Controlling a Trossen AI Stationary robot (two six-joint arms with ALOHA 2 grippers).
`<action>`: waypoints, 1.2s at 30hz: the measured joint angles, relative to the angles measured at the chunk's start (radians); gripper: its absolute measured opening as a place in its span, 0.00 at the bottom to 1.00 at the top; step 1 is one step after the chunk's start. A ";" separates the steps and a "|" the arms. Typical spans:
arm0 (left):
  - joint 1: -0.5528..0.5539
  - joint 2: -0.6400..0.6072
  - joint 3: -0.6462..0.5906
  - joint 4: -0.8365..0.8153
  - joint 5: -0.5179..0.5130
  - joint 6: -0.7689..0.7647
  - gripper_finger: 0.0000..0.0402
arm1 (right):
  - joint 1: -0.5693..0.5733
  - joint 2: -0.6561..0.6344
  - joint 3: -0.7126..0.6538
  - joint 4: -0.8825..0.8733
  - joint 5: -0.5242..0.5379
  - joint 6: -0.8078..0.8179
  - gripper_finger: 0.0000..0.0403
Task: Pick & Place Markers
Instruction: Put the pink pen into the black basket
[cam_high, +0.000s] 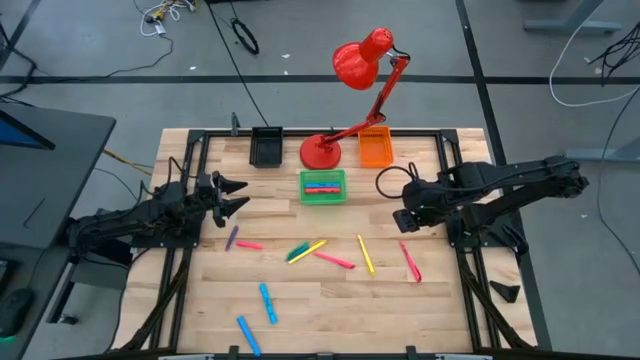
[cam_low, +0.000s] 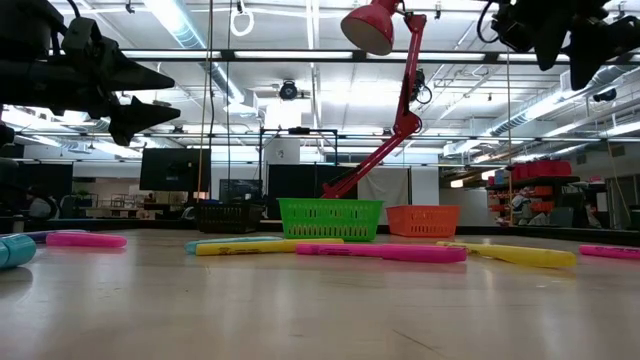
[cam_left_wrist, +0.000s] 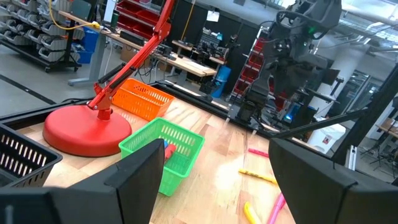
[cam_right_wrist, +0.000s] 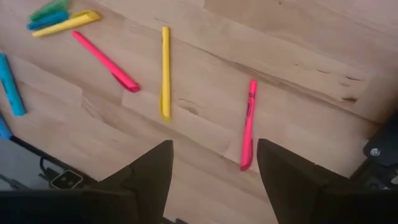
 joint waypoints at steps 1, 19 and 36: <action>0.000 0.000 0.000 0.000 0.000 0.000 0.74 | 0.000 0.004 0.000 0.000 -0.009 0.001 0.58; 0.000 0.000 0.000 0.000 0.000 0.000 0.74 | 0.162 0.146 -0.021 -0.018 0.011 0.166 0.58; 0.000 0.000 0.000 0.000 0.000 0.000 0.74 | 0.246 0.175 -0.217 0.142 -0.006 0.261 0.58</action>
